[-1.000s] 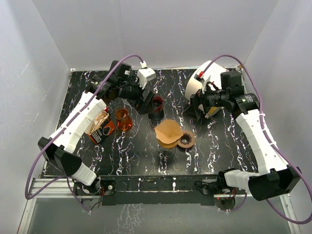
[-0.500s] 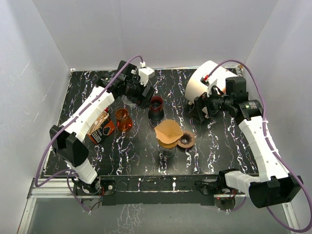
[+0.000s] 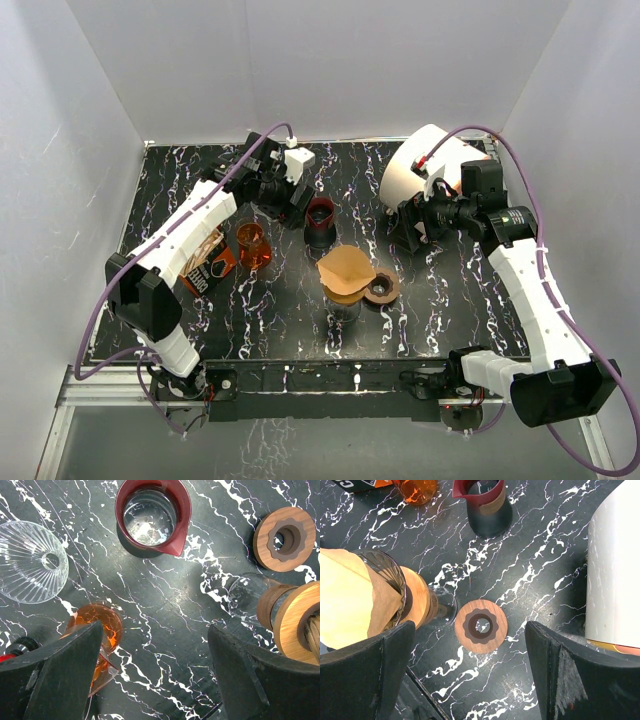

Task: Place the coffee filter in the dripper
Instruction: Move the coffee server to the center of the board.

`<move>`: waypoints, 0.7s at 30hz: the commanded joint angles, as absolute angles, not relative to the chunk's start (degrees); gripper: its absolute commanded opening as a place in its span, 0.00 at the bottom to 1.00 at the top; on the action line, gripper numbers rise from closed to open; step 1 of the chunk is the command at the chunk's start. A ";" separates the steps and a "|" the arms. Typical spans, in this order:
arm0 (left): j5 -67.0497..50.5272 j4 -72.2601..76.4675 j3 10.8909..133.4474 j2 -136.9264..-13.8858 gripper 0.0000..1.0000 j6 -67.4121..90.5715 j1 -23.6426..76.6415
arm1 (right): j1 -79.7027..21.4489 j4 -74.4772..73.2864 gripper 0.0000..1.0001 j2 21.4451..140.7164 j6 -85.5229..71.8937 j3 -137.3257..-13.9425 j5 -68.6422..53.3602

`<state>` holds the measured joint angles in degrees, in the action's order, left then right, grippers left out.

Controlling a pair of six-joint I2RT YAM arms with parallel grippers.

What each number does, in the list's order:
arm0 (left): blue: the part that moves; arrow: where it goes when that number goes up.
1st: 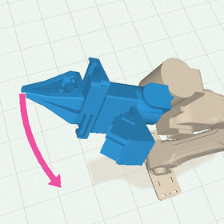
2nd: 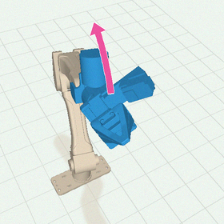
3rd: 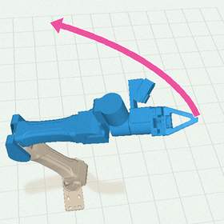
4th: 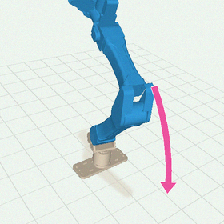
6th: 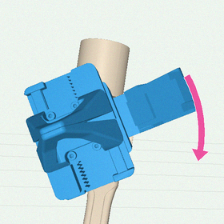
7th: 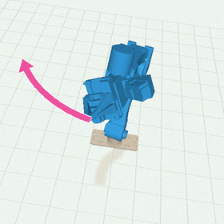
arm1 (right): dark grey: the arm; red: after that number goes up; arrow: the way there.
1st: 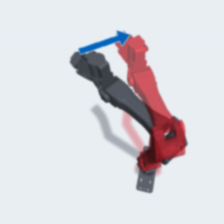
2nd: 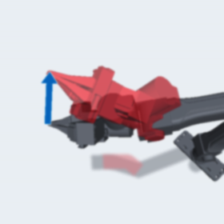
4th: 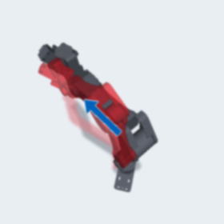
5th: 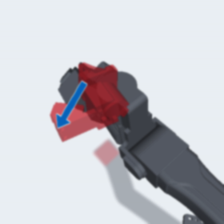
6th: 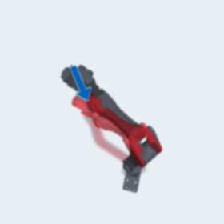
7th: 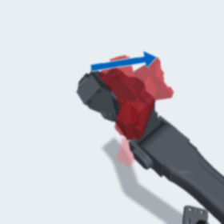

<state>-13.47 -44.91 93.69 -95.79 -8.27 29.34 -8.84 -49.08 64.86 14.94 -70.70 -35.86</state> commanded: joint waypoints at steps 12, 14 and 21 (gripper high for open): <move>-17.45 -41.32 95.76 -99.98 0.76 -7.02 28.93 | -8.44 -46.69 0.90 65.14 15.07 -70.86 -35.68; -17.49 -42.03 96.67 -101.37 0.74 -7.09 28.91 | -8.44 -46.67 0.90 64.96 15.12 -70.77 -35.60; -17.46 -41.94 96.06 -101.46 0.73 -7.48 28.91 | -8.44 -46.37 0.90 64.69 15.21 -70.20 -35.76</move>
